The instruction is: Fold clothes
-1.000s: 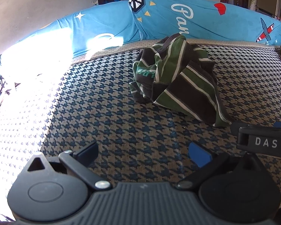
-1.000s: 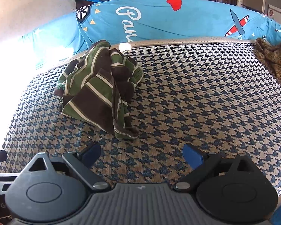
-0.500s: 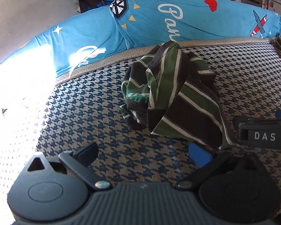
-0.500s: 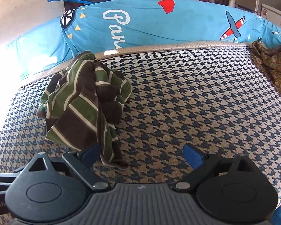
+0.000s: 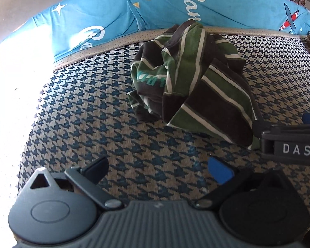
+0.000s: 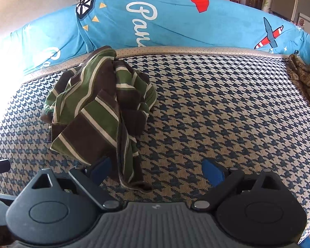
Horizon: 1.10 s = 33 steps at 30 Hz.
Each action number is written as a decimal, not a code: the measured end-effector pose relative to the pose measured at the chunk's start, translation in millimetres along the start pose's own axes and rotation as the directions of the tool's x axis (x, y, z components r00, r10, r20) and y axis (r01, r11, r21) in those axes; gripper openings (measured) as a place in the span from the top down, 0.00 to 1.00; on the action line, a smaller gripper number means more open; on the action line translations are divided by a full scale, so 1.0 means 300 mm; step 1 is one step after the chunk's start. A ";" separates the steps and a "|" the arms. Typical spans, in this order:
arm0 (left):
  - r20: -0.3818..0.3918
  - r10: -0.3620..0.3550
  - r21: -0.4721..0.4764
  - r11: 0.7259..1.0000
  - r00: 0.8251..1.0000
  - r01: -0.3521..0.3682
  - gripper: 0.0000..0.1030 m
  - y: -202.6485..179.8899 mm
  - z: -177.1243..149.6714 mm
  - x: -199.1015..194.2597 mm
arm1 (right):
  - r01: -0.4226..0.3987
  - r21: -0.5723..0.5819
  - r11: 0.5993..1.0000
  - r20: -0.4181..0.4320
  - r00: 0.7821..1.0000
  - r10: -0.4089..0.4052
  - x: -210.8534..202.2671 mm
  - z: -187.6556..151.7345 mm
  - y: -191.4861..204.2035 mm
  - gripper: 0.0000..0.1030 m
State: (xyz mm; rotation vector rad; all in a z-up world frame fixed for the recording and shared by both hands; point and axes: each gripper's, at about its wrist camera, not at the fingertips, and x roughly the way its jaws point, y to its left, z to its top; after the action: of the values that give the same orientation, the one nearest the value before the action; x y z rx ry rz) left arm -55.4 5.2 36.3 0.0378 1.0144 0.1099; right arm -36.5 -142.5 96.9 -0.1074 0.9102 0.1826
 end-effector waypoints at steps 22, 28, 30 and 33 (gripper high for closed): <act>-0.004 -0.011 0.022 1.000 1.000 0.011 0.00 -0.034 0.014 0.018 | -0.016 -0.001 1.000 -0.013 1.000 0.016 -0.014 -0.020 0.004 0.08; -0.002 -0.011 0.020 1.000 1.000 0.011 0.00 -0.035 0.012 0.014 | -0.014 -0.002 1.000 -0.014 1.000 0.014 -0.015 -0.021 0.006 0.08; -0.001 -0.010 0.018 1.000 1.000 0.010 0.00 -0.037 0.011 0.014 | -0.016 -0.002 1.000 -0.015 1.000 0.015 -0.015 -0.021 0.006 0.08; 0.001 -0.009 0.019 1.000 1.000 0.009 0.00 -0.039 0.011 0.015 | -0.014 -0.005 1.000 -0.015 1.000 0.014 -0.015 -0.020 0.007 0.08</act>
State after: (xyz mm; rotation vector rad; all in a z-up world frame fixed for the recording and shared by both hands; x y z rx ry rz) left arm -49.5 -5.8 33.4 0.0507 1.0148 0.0921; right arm -44.4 -142.1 96.8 -0.1070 0.9256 0.1973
